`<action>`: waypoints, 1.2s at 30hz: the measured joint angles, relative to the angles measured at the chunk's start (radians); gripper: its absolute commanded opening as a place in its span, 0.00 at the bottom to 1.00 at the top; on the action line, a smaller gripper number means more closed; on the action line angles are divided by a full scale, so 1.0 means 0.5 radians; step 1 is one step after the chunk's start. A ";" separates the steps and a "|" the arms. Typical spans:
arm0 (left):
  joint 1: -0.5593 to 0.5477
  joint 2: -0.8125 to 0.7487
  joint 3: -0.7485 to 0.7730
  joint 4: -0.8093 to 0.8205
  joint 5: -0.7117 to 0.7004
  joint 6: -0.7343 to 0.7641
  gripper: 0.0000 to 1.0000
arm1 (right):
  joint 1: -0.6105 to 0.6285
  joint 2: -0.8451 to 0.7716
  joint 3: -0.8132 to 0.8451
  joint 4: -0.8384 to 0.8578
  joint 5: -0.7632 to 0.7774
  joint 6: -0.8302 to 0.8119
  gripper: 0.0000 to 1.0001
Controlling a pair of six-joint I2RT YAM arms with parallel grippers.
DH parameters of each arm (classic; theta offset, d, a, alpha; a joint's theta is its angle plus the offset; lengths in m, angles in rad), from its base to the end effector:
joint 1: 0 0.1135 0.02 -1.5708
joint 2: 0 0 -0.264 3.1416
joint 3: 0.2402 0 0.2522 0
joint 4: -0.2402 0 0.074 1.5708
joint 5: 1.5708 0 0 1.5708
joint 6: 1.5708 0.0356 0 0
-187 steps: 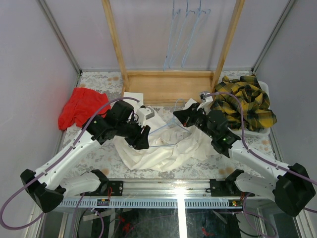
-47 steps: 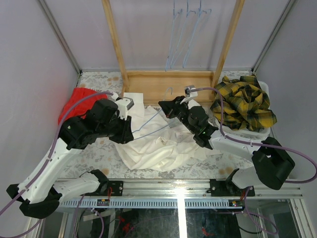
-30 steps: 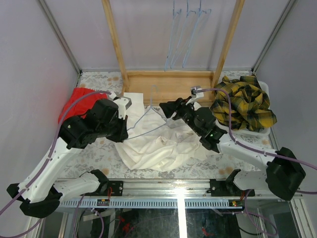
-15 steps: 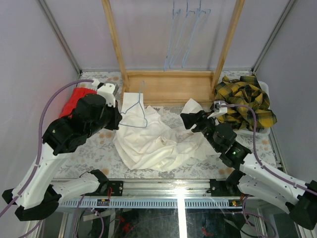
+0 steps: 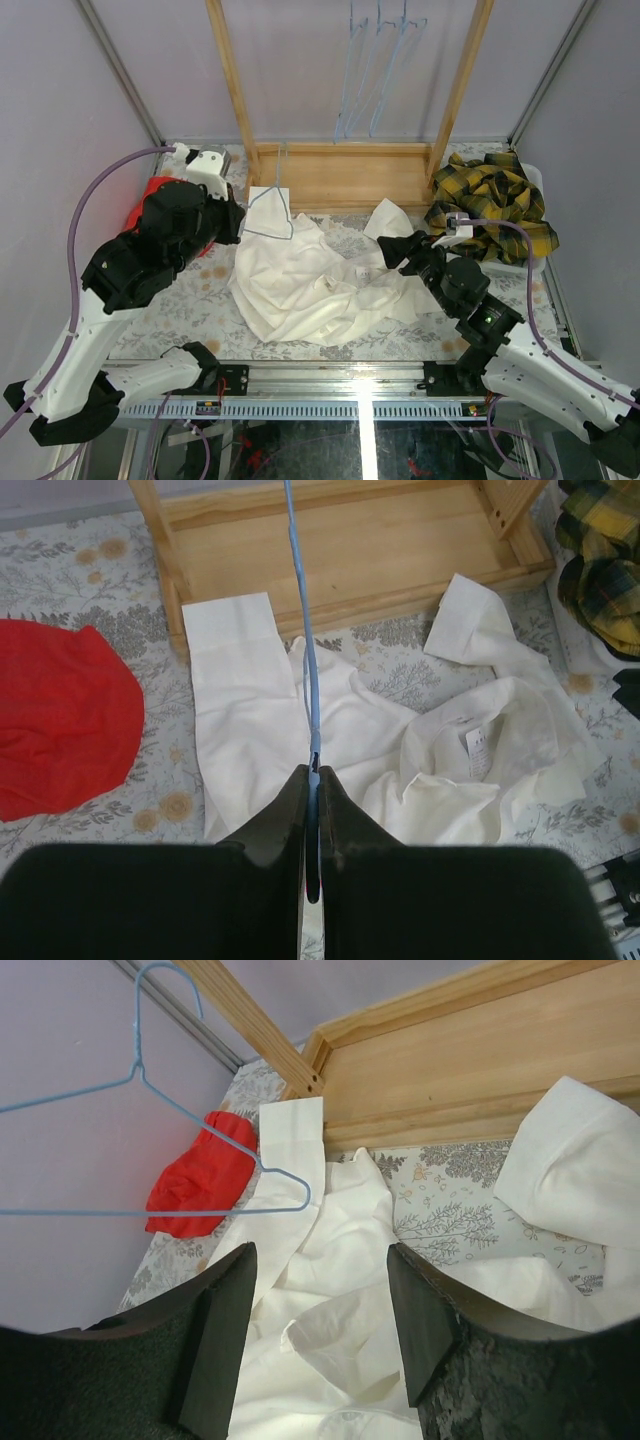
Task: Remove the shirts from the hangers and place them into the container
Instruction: Place the hanger at the clothesline.
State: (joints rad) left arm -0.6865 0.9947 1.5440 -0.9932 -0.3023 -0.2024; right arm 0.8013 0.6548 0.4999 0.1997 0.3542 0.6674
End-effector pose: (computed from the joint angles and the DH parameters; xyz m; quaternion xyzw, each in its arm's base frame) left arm 0.1237 -0.0877 0.4676 0.1223 0.8307 -0.1121 0.5315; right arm 0.1266 0.1129 0.3006 0.0815 0.6873 0.3864 0.6097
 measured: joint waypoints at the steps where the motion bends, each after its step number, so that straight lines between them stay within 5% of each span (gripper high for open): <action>1: 0.000 -0.001 0.001 0.021 -0.014 0.004 0.00 | 0.000 -0.002 -0.002 -0.018 -0.001 0.010 0.62; 13: 0.000 0.032 0.062 0.433 -0.153 0.124 0.00 | 0.000 -0.099 -0.046 -0.105 0.002 0.071 0.62; 36: 0.018 0.525 0.410 1.709 -0.244 0.661 0.00 | 0.000 -0.206 -0.090 -0.227 0.025 0.115 0.62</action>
State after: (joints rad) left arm -0.6777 1.2572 1.7493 -0.1387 -0.4244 0.1284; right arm 0.8013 0.5518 0.4549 0.0864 0.3668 0.7250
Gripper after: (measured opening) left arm 0.010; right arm 0.620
